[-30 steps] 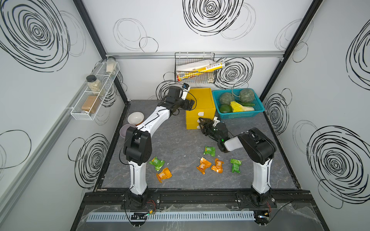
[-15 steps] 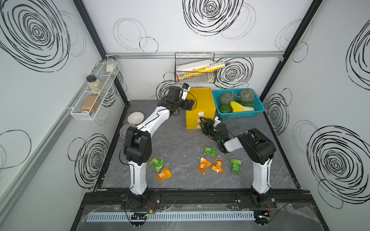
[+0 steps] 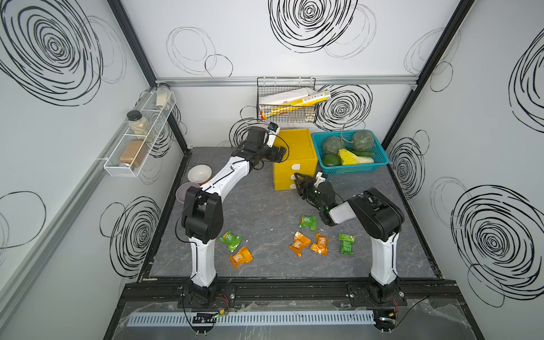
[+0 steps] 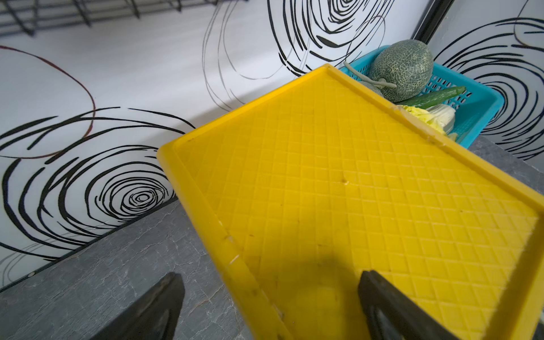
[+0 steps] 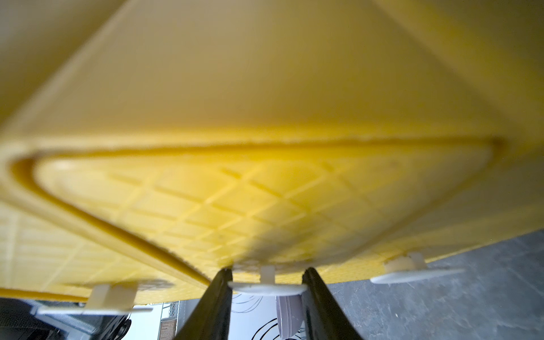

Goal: Place the cookies into the drawer by color
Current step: Open the drawer in the storage box.

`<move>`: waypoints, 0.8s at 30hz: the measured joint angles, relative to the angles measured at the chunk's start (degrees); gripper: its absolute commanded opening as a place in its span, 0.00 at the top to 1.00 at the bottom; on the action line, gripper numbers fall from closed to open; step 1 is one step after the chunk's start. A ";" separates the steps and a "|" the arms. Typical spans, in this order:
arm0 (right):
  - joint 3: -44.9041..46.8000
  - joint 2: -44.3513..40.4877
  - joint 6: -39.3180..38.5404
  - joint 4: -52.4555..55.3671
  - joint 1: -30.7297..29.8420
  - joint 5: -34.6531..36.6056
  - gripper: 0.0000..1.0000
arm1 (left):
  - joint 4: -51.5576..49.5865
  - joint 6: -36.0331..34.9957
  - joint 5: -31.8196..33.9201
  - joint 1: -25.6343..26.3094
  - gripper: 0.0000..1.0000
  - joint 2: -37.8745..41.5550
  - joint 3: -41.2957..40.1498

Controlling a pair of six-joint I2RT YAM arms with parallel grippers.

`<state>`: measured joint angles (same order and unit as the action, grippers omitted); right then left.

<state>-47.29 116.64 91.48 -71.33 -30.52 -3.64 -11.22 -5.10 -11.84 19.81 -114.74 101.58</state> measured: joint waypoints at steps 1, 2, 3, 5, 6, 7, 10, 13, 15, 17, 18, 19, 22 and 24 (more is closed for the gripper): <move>0.04 0.00 0.00 -0.04 0.00 0.00 0.60 | 0.00 0.00 -0.02 0.00 0.01 0.00 0.00; 0.09 0.00 0.00 -0.07 -0.02 0.04 0.61 | 0.00 0.00 -0.07 0.00 0.01 0.00 0.00; 0.11 -0.02 0.00 -0.09 -0.04 0.11 0.61 | 0.00 0.00 -0.07 0.00 0.01 0.00 0.00; 0.20 -0.11 0.00 -0.11 -0.15 0.35 0.62 | -0.02 0.00 -0.11 0.00 0.01 0.00 0.00; 0.24 -0.17 0.02 -0.09 -0.26 0.55 0.62 | -0.02 0.00 -0.11 0.00 0.01 0.00 0.00; 0.26 -0.22 0.00 -0.04 -0.42 0.81 0.62 | -0.02 0.00 -0.11 0.00 0.01 0.00 0.00; 0.42 -0.46 0.00 0.17 -0.83 1.40 0.63 | -0.04 0.02 -0.13 0.00 0.01 0.00 0.00; 0.83 -0.81 0.02 0.24 -1.16 1.81 0.63 | -0.04 0.02 -0.13 0.00 0.01 0.00 0.00; 1.66 -1.46 0.04 0.28 -1.36 2.12 0.63 | -0.04 0.02 -0.13 0.00 0.01 0.00 0.00; 2.64 -2.25 0.04 0.28 -1.62 2.43 0.63 | -0.07 0.02 -0.15 0.00 0.01 0.00 0.00; 3.08 -2.58 0.02 0.24 -1.66 2.49 0.63 | -0.07 0.02 -0.15 0.00 0.01 0.00 0.00; 3.72 -3.08 0.02 0.24 -1.79 2.60 0.63 | -0.07 0.02 -0.17 0.00 0.01 0.00 0.00; 5.55 -4.50 0.02 0.20 -2.12 2.78 0.63 | -0.07 0.02 -0.20 0.00 0.01 0.00 0.00; 6.58 -5.33 0.02 0.22 -2.40 2.91 0.63 | -0.07 0.02 -0.20 0.00 0.01 0.00 0.00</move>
<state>-40.71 111.31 91.50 -71.11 -32.93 -0.73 -11.29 -5.08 -12.03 19.81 -114.74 101.58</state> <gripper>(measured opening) 0.369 0.991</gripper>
